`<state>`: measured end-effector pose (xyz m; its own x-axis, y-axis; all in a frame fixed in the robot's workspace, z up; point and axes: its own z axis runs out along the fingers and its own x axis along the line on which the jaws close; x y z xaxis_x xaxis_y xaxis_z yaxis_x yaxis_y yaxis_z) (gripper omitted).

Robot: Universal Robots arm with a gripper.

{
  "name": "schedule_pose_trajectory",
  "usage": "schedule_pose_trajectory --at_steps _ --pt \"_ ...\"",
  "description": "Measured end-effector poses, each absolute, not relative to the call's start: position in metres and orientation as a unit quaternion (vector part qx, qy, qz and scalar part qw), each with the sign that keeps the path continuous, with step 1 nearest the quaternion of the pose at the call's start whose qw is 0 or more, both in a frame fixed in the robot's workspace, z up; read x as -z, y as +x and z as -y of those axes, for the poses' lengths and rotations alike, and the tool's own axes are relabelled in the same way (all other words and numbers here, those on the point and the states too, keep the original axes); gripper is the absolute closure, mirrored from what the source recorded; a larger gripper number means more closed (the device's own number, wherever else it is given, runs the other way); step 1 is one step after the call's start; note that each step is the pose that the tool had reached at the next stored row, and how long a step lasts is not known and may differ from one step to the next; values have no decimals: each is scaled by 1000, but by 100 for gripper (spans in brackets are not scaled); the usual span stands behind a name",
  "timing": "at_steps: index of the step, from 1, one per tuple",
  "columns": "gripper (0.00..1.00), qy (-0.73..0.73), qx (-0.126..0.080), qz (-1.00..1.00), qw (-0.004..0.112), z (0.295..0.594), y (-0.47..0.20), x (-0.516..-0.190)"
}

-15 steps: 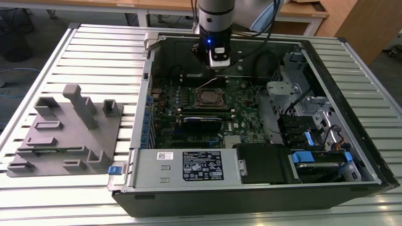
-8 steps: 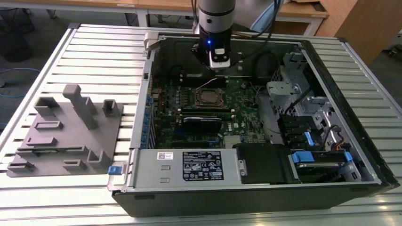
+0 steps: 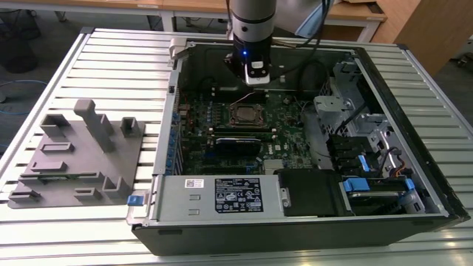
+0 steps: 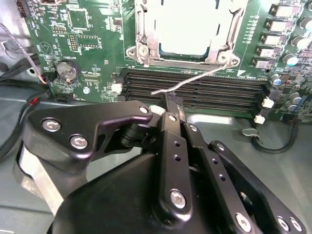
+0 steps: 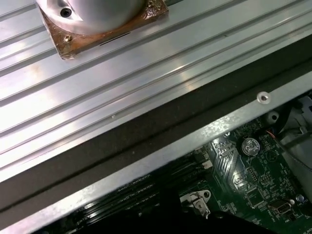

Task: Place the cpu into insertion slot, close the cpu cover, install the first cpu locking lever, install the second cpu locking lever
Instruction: 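Install the first cpu locking lever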

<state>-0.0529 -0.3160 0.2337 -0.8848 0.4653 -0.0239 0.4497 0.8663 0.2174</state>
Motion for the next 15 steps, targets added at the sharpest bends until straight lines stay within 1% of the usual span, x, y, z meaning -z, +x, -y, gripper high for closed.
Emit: schedule_pose_trajectory --at_steps 15 --pt "89 237 -104 -965 39 321 -59 -222"
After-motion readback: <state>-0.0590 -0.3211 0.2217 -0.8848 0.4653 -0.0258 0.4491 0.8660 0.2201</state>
